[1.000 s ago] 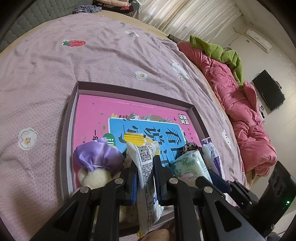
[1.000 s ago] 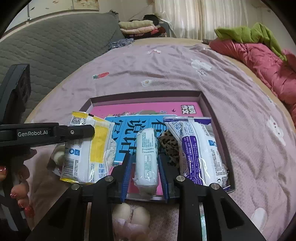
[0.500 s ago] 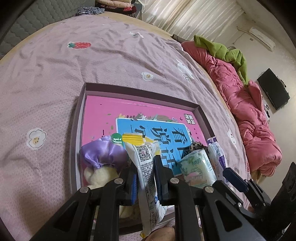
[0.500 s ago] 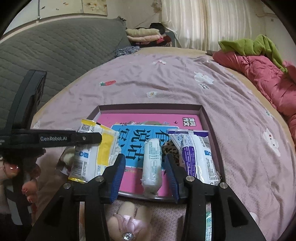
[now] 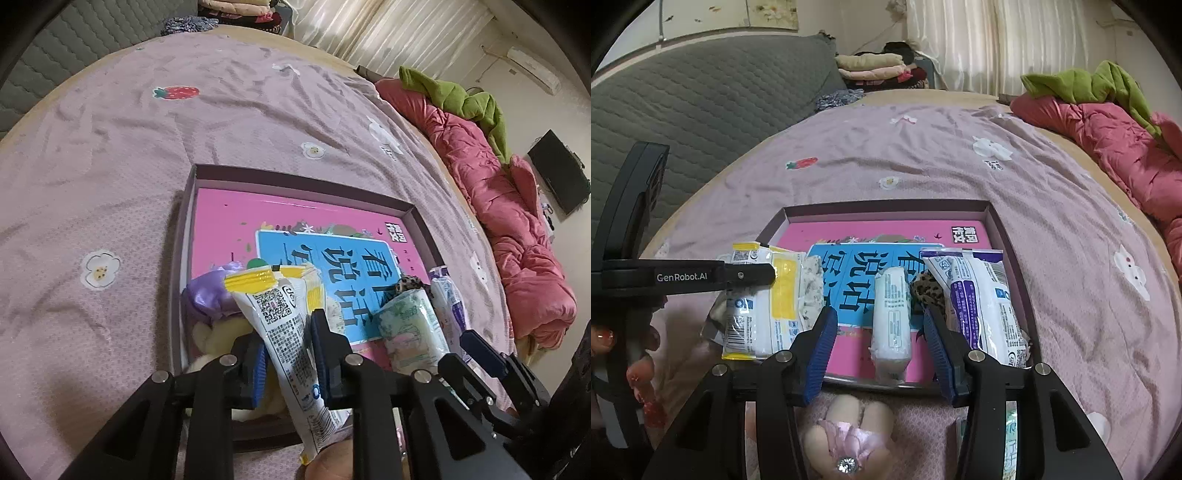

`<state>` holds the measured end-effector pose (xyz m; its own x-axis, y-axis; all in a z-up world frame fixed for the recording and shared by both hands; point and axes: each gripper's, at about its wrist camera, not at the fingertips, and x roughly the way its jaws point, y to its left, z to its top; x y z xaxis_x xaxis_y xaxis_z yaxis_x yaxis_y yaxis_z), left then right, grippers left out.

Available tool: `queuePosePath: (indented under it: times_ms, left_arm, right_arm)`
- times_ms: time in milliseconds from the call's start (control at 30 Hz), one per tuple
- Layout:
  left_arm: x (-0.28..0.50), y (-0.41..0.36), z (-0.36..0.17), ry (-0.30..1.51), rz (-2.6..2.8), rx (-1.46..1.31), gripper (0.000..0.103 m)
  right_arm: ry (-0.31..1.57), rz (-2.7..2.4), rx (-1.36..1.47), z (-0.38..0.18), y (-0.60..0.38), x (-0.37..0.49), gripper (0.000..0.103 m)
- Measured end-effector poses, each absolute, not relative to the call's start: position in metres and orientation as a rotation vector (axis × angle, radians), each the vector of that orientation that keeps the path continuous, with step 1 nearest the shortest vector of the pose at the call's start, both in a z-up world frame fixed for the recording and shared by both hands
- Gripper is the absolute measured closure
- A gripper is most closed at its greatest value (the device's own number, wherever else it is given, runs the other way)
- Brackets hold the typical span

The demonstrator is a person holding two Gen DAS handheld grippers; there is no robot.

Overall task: Organize soft objects
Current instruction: 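Lower and release the yellow-striped packet with the left tool while the right tool releases the white roll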

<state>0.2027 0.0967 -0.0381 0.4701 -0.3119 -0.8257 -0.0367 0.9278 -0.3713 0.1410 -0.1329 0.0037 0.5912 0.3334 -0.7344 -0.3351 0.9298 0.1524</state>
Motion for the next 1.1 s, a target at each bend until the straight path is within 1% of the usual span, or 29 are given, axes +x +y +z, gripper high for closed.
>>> queuePosePath:
  times_ms: [300, 367, 433, 633, 767, 900, 1033, 1100]
  left_arm:
    - [0.211, 0.078, -0.037, 1.062, -0.139, -0.228, 0.077]
    - [0.213, 0.076, -0.038, 1.053, -0.118, -0.201, 0.07]
    - [0.214, 0.075, -0.039, 1.052, -0.1, -0.178, 0.065]
    - [0.209, 0.073, -0.036, 1.041, -0.086, -0.149, 0.061]
    - [0.205, 0.071, -0.031, 1.032, -0.078, -0.137, 0.056]
    - [0.202, 0.073, -0.028, 1.028, -0.076, -0.145, 0.055]
    - [0.2, 0.075, -0.026, 1.032, -0.067, -0.146, 0.055]
    - [0.199, 0.076, -0.025, 1.03, -0.061, -0.143, 0.055]
  right_arm:
    - [0.837, 0.383, 0.002, 0.009, -0.138, 0.135, 0.052]
    - [0.832, 0.377, -0.001, 0.01, -0.139, 0.134, 0.052]
    - [0.834, 0.374, 0.003, 0.01, -0.139, 0.135, 0.052]
    - [0.833, 0.375, 0.007, 0.011, -0.14, 0.133, 0.052]
    - [0.831, 0.374, 0.006, 0.012, -0.139, 0.133, 0.051]
    - [0.829, 0.372, 0.004, 0.013, -0.139, 0.132, 0.05]
    - [0.822, 0.369, 0.004, 0.016, -0.139, 0.131, 0.047]
    - [0.818, 0.366, 0.002, 0.018, -0.14, 0.129, 0.047]
